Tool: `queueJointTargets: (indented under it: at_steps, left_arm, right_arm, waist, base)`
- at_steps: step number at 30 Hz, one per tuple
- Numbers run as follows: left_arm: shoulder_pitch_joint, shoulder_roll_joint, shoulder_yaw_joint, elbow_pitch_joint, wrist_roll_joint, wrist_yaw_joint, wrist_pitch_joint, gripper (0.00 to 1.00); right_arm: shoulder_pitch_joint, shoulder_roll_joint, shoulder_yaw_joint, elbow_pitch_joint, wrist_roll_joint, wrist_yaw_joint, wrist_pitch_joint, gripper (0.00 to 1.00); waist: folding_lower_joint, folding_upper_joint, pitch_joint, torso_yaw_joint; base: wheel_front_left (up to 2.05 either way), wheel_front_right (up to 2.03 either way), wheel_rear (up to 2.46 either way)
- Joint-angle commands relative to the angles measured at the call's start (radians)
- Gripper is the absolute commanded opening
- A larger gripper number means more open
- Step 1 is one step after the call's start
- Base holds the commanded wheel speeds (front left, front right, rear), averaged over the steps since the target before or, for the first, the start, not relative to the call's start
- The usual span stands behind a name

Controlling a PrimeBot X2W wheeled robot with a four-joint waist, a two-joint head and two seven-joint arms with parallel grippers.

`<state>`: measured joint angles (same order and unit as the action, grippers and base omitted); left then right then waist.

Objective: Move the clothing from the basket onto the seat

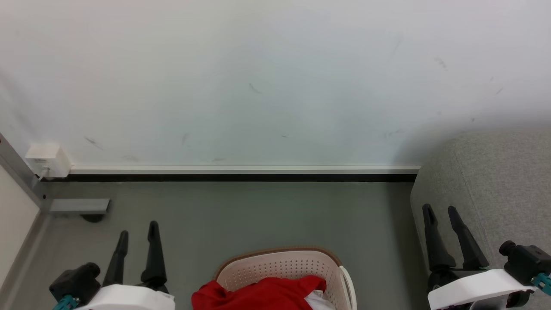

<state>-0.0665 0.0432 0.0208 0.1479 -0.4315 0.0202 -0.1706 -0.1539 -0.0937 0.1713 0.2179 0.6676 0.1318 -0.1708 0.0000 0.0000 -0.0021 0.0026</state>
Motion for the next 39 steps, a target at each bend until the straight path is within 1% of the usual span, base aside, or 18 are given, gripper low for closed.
queueJointTargets:
  at_steps: [1, 24, 39]
  left_arm:
    - [0.002, 0.008, 0.000, -0.011, 0.035, 0.006, -0.013, 1.00]
    - [0.006, 0.010, -0.007, -0.013, 0.228, 0.029, -0.063, 1.00]
    - [0.017, 0.010, -0.016, -0.012, 0.321, 0.048, -0.087, 1.00]
  right_arm:
    - [-0.017, -0.004, 0.006, -0.012, -0.027, -0.001, -0.012, 1.00]
    - [-0.029, -0.005, 0.044, 0.006, -0.192, -0.002, -0.061, 1.00]
    - [-0.033, -0.001, 0.054, 0.032, -0.279, -0.002, -0.088, 1.00]
  waist:
    - [0.0000, 0.0000, 0.001, 0.000]
    - [0.0000, 0.0000, 0.003, 0.000]
    - [0.0000, 0.0000, 0.001, 0.000]
  base:
    - [0.00, 0.00, 0.00]
    - [0.00, 0.00, 0.00]
    - [0.00, 0.00, 0.00]
